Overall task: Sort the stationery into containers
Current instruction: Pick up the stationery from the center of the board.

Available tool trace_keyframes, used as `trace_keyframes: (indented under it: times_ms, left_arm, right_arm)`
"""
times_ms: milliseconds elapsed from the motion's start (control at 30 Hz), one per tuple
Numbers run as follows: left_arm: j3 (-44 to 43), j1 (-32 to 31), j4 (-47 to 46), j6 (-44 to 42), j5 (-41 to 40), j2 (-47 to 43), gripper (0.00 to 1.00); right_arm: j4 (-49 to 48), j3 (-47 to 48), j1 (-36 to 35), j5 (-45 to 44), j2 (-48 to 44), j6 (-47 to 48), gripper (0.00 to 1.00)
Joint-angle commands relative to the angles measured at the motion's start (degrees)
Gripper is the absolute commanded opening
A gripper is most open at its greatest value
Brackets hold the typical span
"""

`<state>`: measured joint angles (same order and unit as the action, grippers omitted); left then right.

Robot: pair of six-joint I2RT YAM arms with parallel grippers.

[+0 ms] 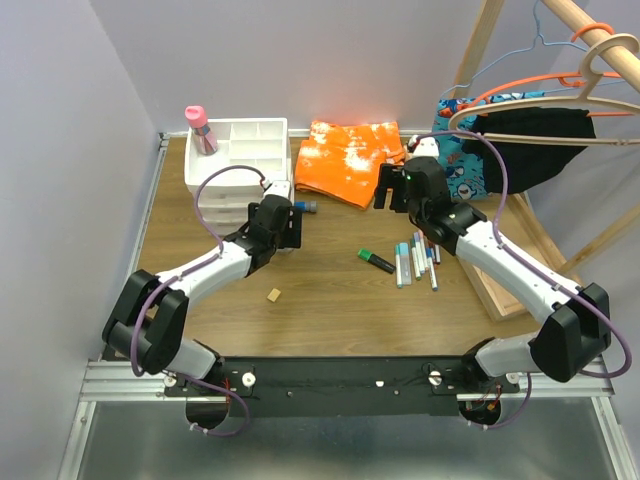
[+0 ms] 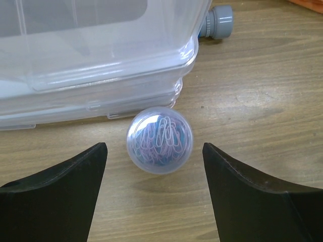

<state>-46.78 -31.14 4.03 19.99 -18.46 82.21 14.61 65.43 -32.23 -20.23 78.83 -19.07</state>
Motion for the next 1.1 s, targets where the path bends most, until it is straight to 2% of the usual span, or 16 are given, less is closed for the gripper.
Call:
trace_keyframes:
  times_ms: [0,633,1067]
  left_arm:
    - [-1.56,-0.24,0.27,0.22,-2.2,1.89,0.86]
    - [-0.76,-0.24,-2.45,1.37,-2.2,5.67,0.86]
    - [0.11,-0.24,-3.42,1.72,-1.67,5.68,0.81]
  right_arm:
    - [-0.81,-0.39,0.41,-0.25,-1.22,-0.36,0.91]
    - [-0.81,-1.97,2.17,0.8,-1.75,-1.5,0.91]
    - [-0.64,-3.03,2.52,1.6,-2.27,-2.2,0.91]
